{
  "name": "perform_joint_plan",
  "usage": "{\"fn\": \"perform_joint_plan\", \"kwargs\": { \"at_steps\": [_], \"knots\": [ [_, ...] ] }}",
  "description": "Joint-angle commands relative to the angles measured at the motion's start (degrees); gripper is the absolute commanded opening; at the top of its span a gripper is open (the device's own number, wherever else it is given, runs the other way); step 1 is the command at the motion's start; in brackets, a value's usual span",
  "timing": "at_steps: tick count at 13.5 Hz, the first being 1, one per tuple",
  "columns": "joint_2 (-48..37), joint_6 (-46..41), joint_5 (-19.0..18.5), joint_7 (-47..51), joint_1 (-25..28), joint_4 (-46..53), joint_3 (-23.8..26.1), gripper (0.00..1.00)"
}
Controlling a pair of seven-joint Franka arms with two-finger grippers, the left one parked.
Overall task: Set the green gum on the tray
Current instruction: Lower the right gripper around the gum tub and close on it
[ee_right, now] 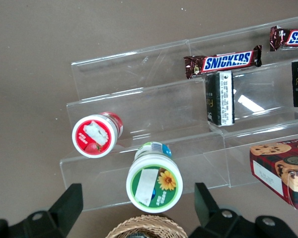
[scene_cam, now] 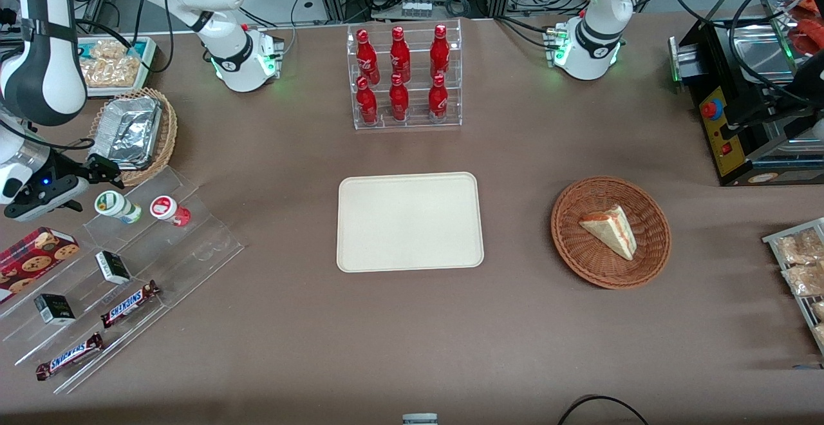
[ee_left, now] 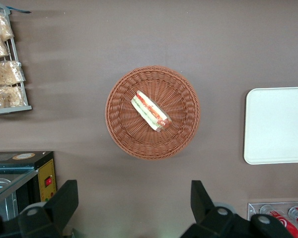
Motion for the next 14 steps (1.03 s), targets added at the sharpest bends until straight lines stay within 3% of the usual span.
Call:
{"fn": "perform_joint_plan", "kwargs": {
  "at_steps": [1,14],
  "knots": [
    [-1.1,4.3,1.1,-1.4,-0.3,-3.9,-0.5,1.00],
    [0.1,10.5,1.1,-2.2,-0.4,-7.1,-1.3,1.00]
  ]
}}
